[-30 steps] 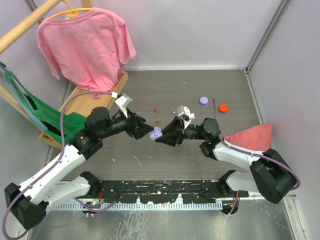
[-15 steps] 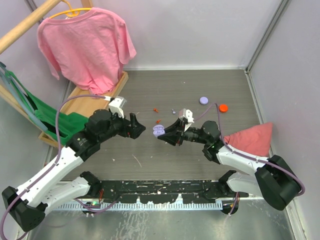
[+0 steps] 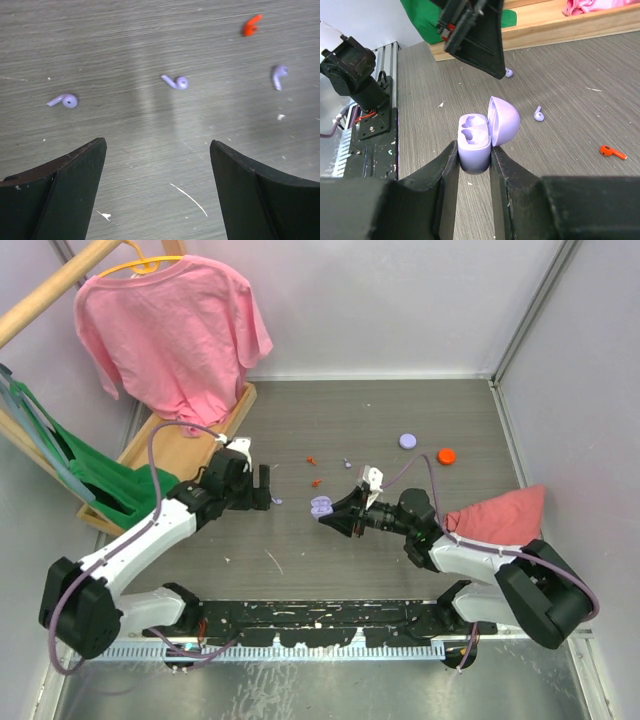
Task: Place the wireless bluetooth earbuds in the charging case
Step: Pick up the earbud from the center of the board.
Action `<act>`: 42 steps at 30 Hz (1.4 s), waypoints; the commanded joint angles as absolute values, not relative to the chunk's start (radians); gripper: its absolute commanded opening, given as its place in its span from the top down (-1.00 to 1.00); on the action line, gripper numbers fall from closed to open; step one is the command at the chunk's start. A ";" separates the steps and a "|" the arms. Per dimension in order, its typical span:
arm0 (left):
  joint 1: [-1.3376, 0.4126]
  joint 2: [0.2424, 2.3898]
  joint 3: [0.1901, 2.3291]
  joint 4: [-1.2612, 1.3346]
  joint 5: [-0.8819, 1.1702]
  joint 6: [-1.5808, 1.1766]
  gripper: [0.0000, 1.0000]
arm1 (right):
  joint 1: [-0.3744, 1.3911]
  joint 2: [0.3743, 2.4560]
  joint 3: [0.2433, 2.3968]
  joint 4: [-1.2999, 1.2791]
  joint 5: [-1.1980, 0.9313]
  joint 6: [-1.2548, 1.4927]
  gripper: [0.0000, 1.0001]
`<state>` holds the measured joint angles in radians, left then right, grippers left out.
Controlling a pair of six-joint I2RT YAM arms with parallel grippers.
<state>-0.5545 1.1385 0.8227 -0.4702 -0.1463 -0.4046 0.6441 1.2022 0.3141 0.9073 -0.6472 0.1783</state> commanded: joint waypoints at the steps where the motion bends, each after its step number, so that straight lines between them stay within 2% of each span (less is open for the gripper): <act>1: -0.469 1.213 0.867 -0.403 -0.138 -0.393 -0.73 | 0.648 1.244 0.306 1.054 -0.656 0.190 0.97; 8: -0.334 1.379 0.892 -0.338 -0.070 -0.371 -0.73 | 0.648 1.284 0.303 1.093 -0.672 0.206 0.97; 17: -0.252 1.530 0.943 -0.346 -0.037 -0.339 -0.69 | 0.648 1.307 0.317 1.092 -0.712 0.215 0.97; 33: -0.240 1.620 0.961 -0.408 -0.037 -0.326 -0.61 | 0.649 1.323 0.331 1.090 -0.758 0.236 0.97; 42: -0.241 1.575 0.915 -0.437 0.073 -0.379 -0.41 | 0.649 1.313 0.333 1.079 -0.762 0.238 0.97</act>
<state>-0.2466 1.6207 0.9276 -0.4248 -0.0021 -0.3515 0.6441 1.3243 0.2993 1.0245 -0.7467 0.2367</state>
